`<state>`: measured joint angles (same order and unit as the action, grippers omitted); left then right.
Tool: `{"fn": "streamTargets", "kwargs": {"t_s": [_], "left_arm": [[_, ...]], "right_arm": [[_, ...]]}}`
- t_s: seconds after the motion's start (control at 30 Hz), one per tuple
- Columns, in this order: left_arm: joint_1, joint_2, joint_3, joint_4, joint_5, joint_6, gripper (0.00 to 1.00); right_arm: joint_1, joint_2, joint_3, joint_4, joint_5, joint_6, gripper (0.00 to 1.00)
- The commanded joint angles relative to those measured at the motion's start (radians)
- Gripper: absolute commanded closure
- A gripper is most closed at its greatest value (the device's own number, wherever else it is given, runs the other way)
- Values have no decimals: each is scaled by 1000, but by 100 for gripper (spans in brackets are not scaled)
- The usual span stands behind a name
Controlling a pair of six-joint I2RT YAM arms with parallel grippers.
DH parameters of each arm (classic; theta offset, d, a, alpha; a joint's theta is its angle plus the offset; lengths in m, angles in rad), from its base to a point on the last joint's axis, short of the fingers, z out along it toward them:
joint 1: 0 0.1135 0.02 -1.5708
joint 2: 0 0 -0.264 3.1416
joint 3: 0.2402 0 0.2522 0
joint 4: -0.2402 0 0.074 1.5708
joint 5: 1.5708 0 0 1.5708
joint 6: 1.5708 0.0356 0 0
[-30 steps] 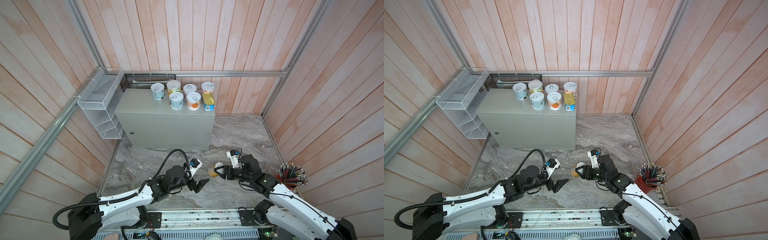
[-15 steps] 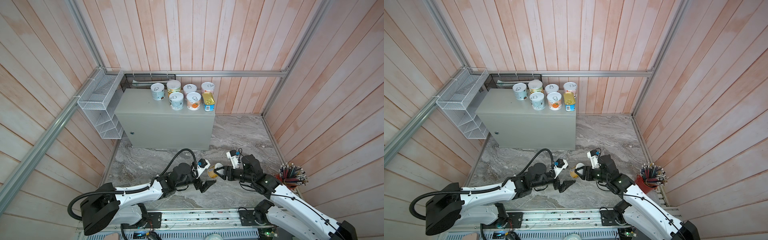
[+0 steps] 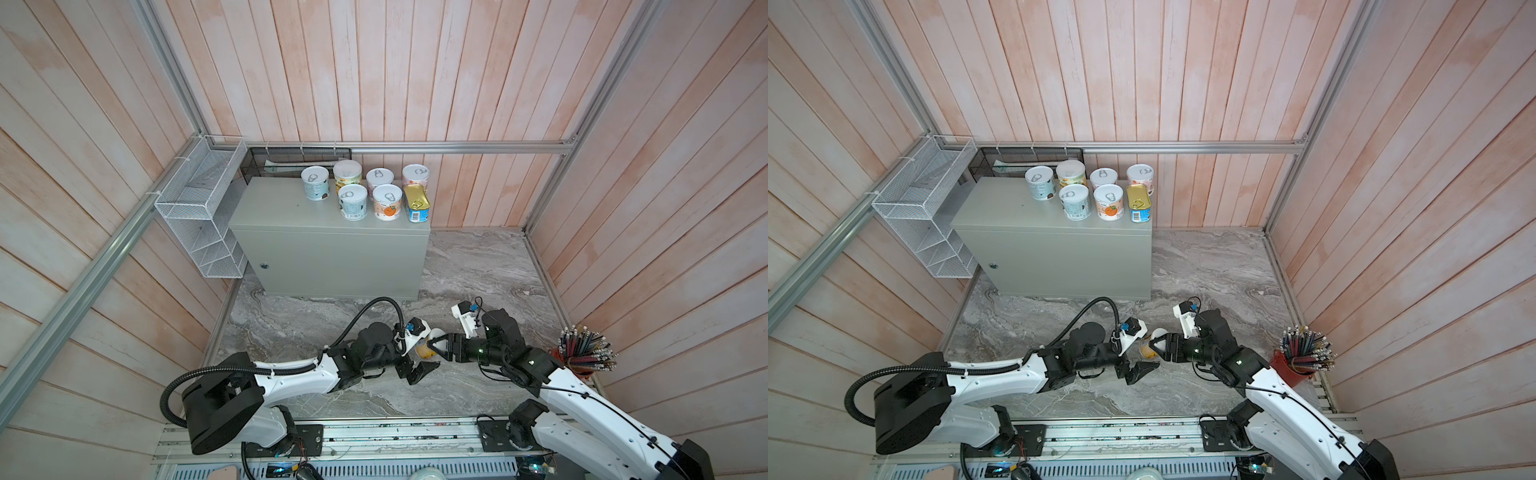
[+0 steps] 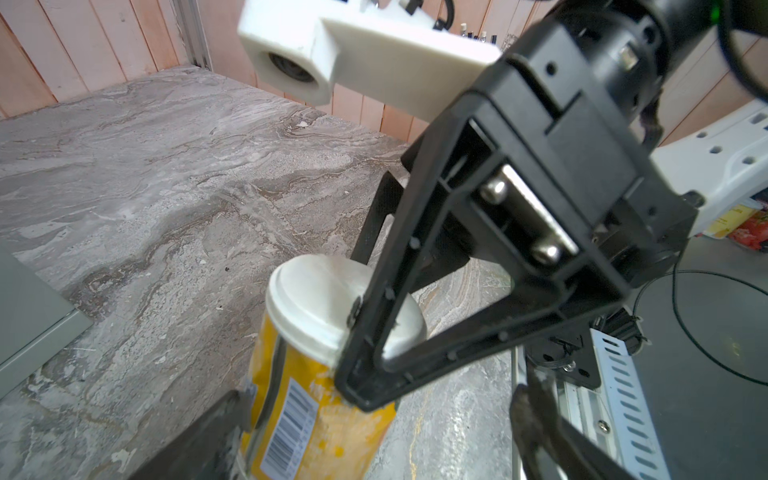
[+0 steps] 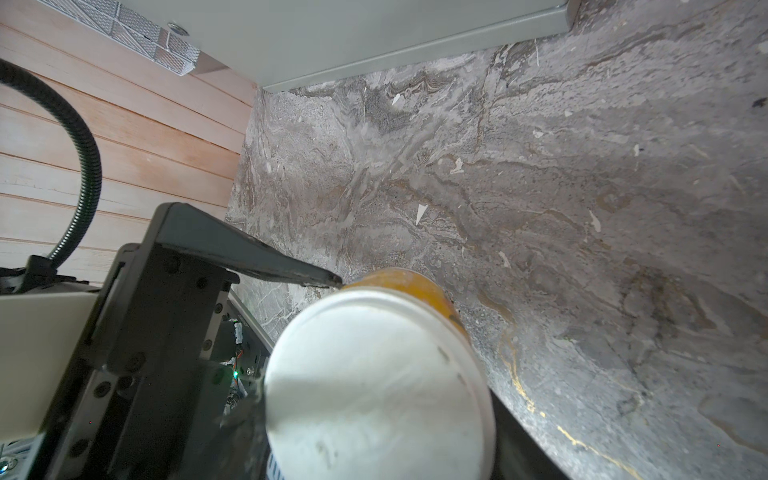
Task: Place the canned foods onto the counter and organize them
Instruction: 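Close the left gripper on the yellow can held by the right gripper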
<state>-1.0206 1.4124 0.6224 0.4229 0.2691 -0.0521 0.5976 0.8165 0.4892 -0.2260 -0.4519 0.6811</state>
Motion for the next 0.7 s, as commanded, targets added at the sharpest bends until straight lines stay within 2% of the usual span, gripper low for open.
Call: {"fn": "streamTargets", "kwargs": {"t_s": [0.0, 0.67], "left_arm": [[-7, 34, 39, 34, 16, 18, 0], [-29, 130, 87, 8, -55, 48, 1]], "right_arm": [[-5, -8, 38, 63, -48, 2, 48], [-5, -14, 54, 51, -50, 5, 48]]}}
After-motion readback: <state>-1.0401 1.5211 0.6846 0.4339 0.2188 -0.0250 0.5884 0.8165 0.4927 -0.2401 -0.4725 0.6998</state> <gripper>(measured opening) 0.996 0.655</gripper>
